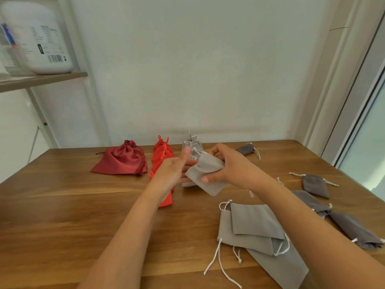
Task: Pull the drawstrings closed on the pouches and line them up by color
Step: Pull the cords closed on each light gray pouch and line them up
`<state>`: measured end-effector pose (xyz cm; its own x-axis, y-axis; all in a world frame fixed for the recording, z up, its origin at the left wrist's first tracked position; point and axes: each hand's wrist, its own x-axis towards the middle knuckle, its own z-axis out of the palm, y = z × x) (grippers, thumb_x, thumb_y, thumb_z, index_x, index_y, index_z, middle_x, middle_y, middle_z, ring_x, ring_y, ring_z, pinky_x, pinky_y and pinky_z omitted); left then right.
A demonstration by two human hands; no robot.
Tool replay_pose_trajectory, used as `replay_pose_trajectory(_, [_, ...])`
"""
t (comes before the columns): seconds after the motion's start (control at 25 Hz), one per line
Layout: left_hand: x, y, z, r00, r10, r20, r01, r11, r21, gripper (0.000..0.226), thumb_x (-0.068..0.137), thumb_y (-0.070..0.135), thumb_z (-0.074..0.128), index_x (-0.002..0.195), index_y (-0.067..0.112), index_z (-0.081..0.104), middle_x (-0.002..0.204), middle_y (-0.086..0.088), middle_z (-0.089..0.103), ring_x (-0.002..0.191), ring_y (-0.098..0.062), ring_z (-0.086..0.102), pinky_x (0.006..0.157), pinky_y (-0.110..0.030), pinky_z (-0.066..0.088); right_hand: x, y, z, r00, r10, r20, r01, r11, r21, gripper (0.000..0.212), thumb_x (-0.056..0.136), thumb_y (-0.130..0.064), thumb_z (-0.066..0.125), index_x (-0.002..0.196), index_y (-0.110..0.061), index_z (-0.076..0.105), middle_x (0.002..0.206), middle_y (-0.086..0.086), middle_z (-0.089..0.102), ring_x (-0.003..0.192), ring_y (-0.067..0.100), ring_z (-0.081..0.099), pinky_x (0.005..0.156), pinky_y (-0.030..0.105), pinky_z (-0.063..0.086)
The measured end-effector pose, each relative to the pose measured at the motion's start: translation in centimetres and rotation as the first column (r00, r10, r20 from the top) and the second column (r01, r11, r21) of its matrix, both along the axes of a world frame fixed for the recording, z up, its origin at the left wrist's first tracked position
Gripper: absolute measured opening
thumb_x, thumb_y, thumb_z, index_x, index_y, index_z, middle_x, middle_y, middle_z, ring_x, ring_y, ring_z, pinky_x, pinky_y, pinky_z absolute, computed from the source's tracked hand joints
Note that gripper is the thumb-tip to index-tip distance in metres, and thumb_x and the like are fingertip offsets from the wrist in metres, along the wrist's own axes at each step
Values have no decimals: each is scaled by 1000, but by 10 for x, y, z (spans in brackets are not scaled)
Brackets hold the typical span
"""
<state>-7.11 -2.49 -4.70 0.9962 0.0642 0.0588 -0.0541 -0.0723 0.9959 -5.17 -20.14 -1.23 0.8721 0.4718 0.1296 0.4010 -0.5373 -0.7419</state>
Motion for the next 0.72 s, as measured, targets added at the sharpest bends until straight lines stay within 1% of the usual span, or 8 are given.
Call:
replay_pose_trajectory(0.12, [-1,-6,-2,974,-13,226,-23,988,155,34,78,41,66,83,9,73,76,-1,70,71,-5,61,67,-16,47,8,6,-3,996,14,83,-14,1000,4,51,60,-29,89,96,-22,54,90,-8,61,84,13,59,68,28,48])
replay_pose_trajectory(0.2, [1,-7,-4,953,17,302,-62,988,143,12,82,24,70,88,15,73,78,3,71,71,-5,62,66,-19,49,14,6,-6,996,88,24,-90,992,90,46,62,-29,88,94,-28,54,88,-12,61,80,5,59,63,18,45])
replay_pose_trajectory(0.24, [3,-8,-5,947,24,321,-70,989,133,7,84,22,69,89,18,72,77,6,72,71,-4,63,65,-20,50,16,5,-8,992,129,-15,-125,980,158,41,67,-32,84,96,-29,55,90,-11,62,80,2,59,63,15,45])
replay_pose_trajectory(0.36, [8,-9,-12,927,49,373,-140,965,222,17,85,38,66,88,22,69,76,5,69,68,-10,62,61,-30,47,27,3,-15,989,136,-63,-111,946,303,36,81,-48,61,102,-20,61,99,4,66,88,11,63,72,24,49])
replay_pose_trajectory(0.44, [9,-12,-16,921,19,390,-145,944,296,23,83,44,65,78,22,68,65,12,64,58,-4,55,55,-24,40,32,4,-23,995,96,-28,-82,942,325,33,90,-42,54,98,-12,63,95,11,66,81,12,60,70,25,46])
replay_pose_trajectory(0.52, [9,-14,-17,926,4,377,-139,934,329,30,76,48,64,69,19,66,59,16,58,54,1,47,54,-18,34,35,6,-30,1000,-4,26,-7,920,391,25,98,-29,50,90,-9,63,83,8,64,71,7,56,64,22,43])
replay_pose_trajectory(0.64, [10,-19,-16,925,17,379,-139,945,296,50,78,50,65,69,1,62,60,-3,55,54,-10,46,51,-26,34,41,4,-34,963,-259,70,189,840,508,27,101,-23,43,86,-10,61,76,-5,60,59,-2,48,54,12,37])
replay_pose_trajectory(0.72, [10,-22,-16,943,-3,334,-98,954,284,49,83,47,61,70,-1,63,58,-9,57,48,-12,49,46,-27,36,44,2,-35,928,-354,117,240,808,538,28,102,-23,41,87,-10,61,76,-5,59,58,-2,47,53,10,36])
